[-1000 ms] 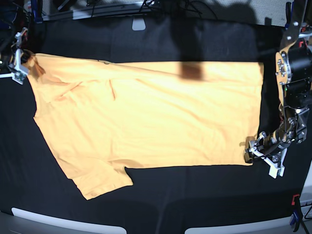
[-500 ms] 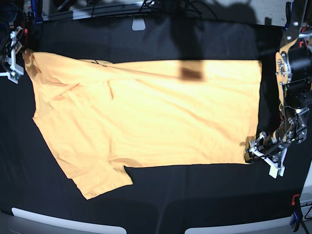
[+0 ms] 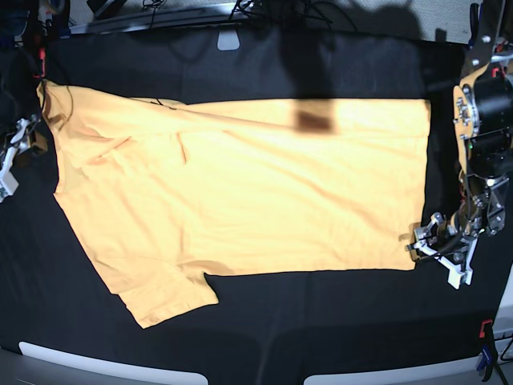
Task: Layout the t-shirt on the table in an organized manner, then fold the t-shirt properly
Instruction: 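Pull the hem corner outward with the right gripper to straighten the shirt, then grasp the hem edge with both grippers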
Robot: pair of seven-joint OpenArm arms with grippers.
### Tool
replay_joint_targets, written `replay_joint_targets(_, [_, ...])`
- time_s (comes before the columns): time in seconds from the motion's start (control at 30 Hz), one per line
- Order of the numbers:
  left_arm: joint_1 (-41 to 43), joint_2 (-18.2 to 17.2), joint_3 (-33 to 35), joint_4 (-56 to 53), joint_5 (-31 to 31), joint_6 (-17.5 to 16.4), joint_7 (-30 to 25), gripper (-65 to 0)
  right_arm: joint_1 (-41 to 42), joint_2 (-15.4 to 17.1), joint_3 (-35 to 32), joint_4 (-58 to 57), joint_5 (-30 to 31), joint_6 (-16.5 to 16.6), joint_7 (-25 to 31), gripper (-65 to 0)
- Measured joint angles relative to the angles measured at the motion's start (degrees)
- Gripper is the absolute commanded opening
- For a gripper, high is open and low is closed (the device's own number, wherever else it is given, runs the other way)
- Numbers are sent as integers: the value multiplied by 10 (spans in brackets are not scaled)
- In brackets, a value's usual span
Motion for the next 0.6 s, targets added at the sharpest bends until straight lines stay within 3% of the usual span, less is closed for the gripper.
replay_joint_targets(0.17, [0,19,0,0,28,-6,16,-358,0,0,0,0,21,0,0,-366])
replay_joint_targets(0.27, [-2,34,-1,0,28,-36,19,-366,0,0,0,0,26,0,0,-366])
replay_joint_targets(0.33, [-3,44,-1,1,27,-36,29,-428,0,0,0,0,26,0,0,-366])
replay_joint_targets(0.47, [-3,51,-1,1,26,-46,48,-650,1,2,0,-1,25,0,31,-366])
replay_joint_targets(0.6, [-3,50,-2,1,27,-60,48,-650,36,1,0,-2,8,2,100,-362])
